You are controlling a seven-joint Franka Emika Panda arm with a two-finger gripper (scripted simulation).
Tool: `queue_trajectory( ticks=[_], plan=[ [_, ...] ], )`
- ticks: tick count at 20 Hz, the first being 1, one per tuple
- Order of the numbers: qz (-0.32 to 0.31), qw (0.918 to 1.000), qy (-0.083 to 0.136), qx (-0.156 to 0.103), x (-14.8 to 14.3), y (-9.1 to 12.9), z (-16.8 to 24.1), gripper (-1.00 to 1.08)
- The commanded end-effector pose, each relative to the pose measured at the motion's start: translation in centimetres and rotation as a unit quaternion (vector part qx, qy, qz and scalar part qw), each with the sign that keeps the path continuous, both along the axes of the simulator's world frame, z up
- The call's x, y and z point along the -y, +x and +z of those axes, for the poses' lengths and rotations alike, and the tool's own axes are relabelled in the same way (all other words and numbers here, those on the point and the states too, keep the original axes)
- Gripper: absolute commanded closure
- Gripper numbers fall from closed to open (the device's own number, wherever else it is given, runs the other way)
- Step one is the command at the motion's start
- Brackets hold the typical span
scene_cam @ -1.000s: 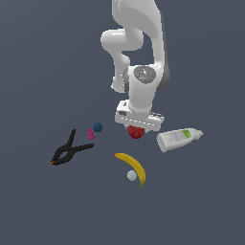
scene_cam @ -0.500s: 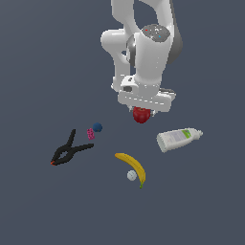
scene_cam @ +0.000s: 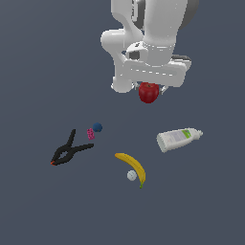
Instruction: Pick up a designated object from a clutter of objects.
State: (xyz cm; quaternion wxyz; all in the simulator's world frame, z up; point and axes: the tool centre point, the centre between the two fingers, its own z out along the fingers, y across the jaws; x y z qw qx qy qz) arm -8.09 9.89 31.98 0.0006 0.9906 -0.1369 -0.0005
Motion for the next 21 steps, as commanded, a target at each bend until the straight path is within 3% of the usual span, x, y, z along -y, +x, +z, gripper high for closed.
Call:
queue_trajectory(
  ticks=[1, 11, 21],
  plan=[
    [0.000, 1.0000, 0.000, 0.001, -0.4, -0.5, 2.6, 1.08],
    [0.000, 1.0000, 0.000, 0.001, -1.7, -1.6, 9.6, 1.08],
    [0.000, 1.0000, 0.000, 0.001, -2.1, -1.7, 11.8, 1.08]
  ],
)
